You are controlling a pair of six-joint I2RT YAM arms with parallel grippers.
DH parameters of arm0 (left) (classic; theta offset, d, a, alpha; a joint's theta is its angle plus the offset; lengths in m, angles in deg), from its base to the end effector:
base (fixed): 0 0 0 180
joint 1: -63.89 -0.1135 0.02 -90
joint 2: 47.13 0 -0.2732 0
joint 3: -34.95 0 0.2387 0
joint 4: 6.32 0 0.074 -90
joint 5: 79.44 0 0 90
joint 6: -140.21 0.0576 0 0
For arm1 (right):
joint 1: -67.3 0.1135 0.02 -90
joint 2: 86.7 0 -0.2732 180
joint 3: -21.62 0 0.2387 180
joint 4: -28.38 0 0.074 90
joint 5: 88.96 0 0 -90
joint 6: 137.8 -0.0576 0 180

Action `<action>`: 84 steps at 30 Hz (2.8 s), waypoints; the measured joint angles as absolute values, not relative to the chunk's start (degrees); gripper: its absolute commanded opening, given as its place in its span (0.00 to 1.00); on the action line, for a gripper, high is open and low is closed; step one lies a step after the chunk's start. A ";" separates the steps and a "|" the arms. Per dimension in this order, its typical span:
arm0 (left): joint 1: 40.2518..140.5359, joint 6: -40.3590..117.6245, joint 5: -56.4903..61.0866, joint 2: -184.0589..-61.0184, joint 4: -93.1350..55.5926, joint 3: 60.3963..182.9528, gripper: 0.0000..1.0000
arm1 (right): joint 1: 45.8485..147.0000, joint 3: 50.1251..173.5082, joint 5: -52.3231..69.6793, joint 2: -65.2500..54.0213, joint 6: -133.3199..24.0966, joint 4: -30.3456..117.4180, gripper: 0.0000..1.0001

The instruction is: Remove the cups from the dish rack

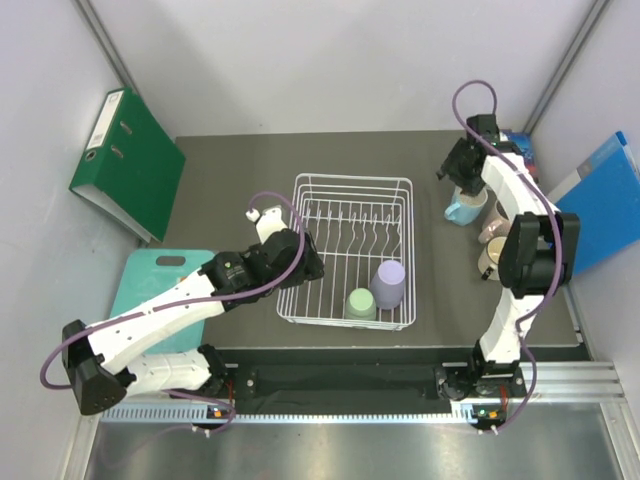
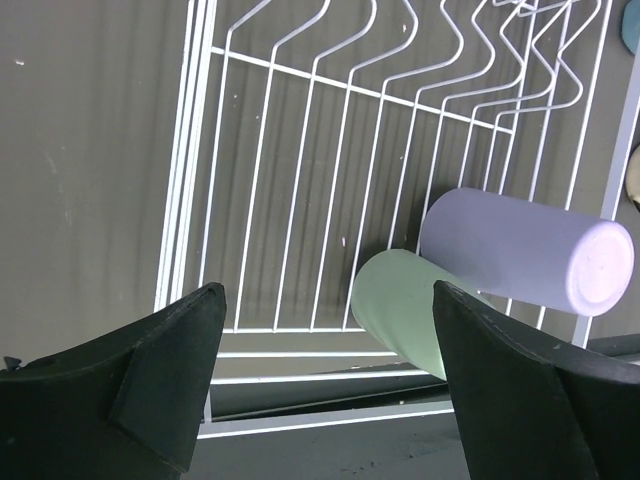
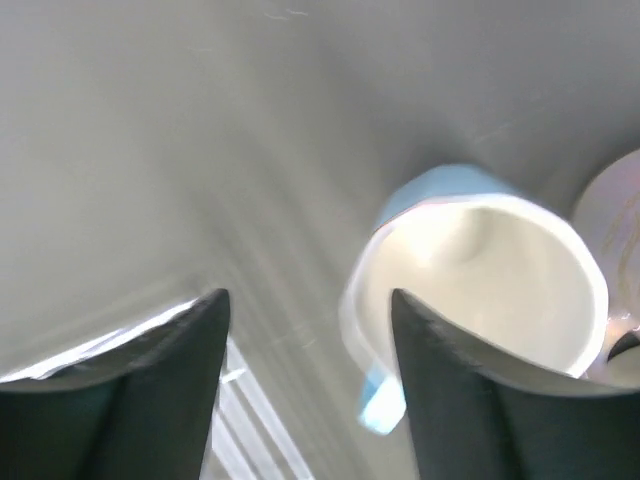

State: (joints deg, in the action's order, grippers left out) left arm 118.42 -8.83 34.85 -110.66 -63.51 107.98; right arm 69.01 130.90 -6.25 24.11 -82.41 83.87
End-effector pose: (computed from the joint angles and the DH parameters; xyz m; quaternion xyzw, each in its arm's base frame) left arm 0.1463 -0.1645 0.3039 -0.1117 0.9080 -0.1877 0.3574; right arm 0.4271 0.0054 0.2525 0.2883 0.9126 0.0304 0.2882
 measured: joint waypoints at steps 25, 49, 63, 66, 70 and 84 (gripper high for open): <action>126.81 10.05 32.30 -130.40 -59.42 125.19 0.99 | 84.07 103.91 5.18 -34.38 -85.27 77.53 1.00; 129.15 17.28 25.13 -150.20 -55.59 138.45 0.91 | 84.16 99.38 5.94 -44.61 -82.41 85.86 1.00; 129.21 16.87 26.77 -152.56 -55.09 138.61 0.00 | 84.16 96.82 6.73 -45.44 -82.23 85.94 1.00; 129.26 16.69 27.86 -152.52 -57.10 139.55 0.00 | 84.16 96.98 6.73 -45.44 -81.84 85.97 1.00; 129.26 16.94 30.61 -151.77 -61.76 142.95 0.00 | 84.16 98.55 6.69 -45.27 -81.21 86.23 1.00; 126.15 16.91 36.45 -121.81 -58.61 142.17 0.00 | 84.18 99.01 6.03 -46.10 -82.60 81.84 0.98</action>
State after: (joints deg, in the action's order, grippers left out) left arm 126.15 16.91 36.45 -121.81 -58.61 142.17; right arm 84.18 99.01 6.03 -46.10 -82.60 81.84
